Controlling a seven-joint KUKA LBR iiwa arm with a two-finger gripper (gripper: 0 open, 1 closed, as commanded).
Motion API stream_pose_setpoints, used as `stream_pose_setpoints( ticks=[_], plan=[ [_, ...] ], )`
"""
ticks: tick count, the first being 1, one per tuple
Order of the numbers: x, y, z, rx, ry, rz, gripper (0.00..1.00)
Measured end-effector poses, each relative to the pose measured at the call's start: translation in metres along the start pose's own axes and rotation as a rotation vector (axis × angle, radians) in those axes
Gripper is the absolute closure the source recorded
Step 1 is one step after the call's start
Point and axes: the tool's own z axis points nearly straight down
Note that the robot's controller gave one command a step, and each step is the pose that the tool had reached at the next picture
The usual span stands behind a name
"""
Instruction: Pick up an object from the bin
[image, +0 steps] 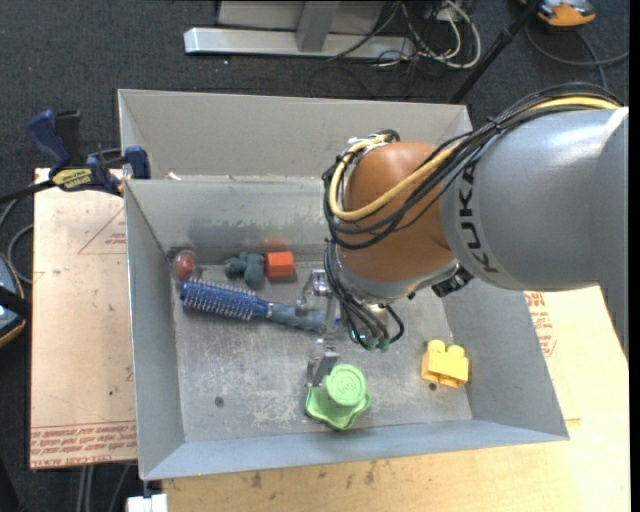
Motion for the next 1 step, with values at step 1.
stream_pose_setpoints(
  ticks=[1],
  plan=[
    [-0.0389, -0.0336, 0.0728, -0.001, -0.020, -0.107, 0.00]
  ],
)
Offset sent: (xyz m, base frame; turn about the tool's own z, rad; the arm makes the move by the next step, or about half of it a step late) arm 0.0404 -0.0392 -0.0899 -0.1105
